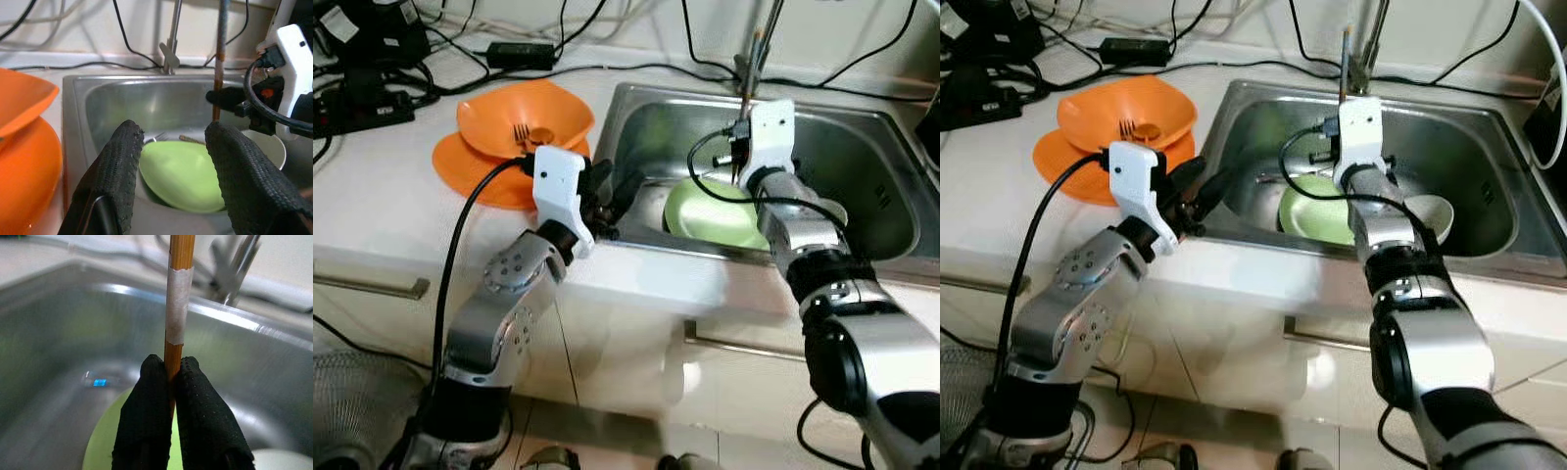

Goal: Kitchen organization

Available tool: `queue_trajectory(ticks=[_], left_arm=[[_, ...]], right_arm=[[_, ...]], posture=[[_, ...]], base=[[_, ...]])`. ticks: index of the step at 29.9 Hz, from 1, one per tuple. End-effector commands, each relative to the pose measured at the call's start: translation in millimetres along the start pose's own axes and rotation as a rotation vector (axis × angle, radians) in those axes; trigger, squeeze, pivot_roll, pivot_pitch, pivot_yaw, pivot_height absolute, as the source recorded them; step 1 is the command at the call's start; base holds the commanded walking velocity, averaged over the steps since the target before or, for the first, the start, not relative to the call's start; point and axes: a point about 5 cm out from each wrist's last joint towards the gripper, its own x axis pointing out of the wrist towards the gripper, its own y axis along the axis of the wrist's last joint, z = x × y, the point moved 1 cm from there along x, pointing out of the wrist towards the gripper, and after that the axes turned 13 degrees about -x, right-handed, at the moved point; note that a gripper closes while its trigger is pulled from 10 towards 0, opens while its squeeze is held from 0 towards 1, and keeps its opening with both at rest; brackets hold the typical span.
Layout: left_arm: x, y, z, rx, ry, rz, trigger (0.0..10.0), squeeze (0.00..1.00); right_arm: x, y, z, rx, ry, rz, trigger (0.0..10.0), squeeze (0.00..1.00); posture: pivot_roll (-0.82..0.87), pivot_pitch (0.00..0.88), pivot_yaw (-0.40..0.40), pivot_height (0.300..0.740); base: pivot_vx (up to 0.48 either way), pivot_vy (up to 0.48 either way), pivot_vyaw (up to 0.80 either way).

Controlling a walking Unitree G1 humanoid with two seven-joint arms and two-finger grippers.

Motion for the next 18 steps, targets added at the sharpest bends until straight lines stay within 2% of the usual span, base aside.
queue_trajectory(ticks=[1,4,7,8,13,18], left_arm=[[1.4,0.8,4.0,0.024,-0.02,-0.025,10.0,0.0],[-0.6,-3.6,3.1,0.03,-0.026,-0.076,10.0,0.0],[-1.4,-5.5,1.0,0.04,-0.017,-0.1,10.0,0.0],[-2.5,-5.1,1.9,0.045,-0.029,-0.116,10.0,0.0],[-3.9,-3.7,4.0,0.055,-0.04,-0.127,10.0,0.0],[-4.3,-4.0,4.6,0.056,-0.036,-0.135,10.0,0.0]], right_arm=[[1.5,2.3,2.3,0.029,0.016,-0.029,10.0,0.0],[1.6,-5.3,-2.3,0.064,0.047,-0.098,10.0,0.0],[1.0,-10.5,-4.6,0.054,0.062,-0.127,10.0,0.0],[-0.7,-19.2,-5.5,0.05,0.066,-0.164,10.0,0.0],[-3.0,-29.8,-10.2,0.066,0.089,-0.216,10.0,0.0],[-3.0,-30.1,-15.2,0.066,0.113,-0.229,10.0,0.0]], posture=[[0.02,0.039,-0.013,0.74],[0.03,0.042,-0.018,0.74],[0.03,0.043,-0.018,0.74],[0.04,0.045,-0.021,0.74],[0.04,0.047,-0.022,0.74],[0.04,0.047,-0.022,0.74]], base=[[0.0,0.0,0.0],[0.0,0.0,0.0],[0.0,0.0,0.0],[0.0,0.0,0.0],[0.0,0.0,0.0],[0.0,0.0,0.0]])
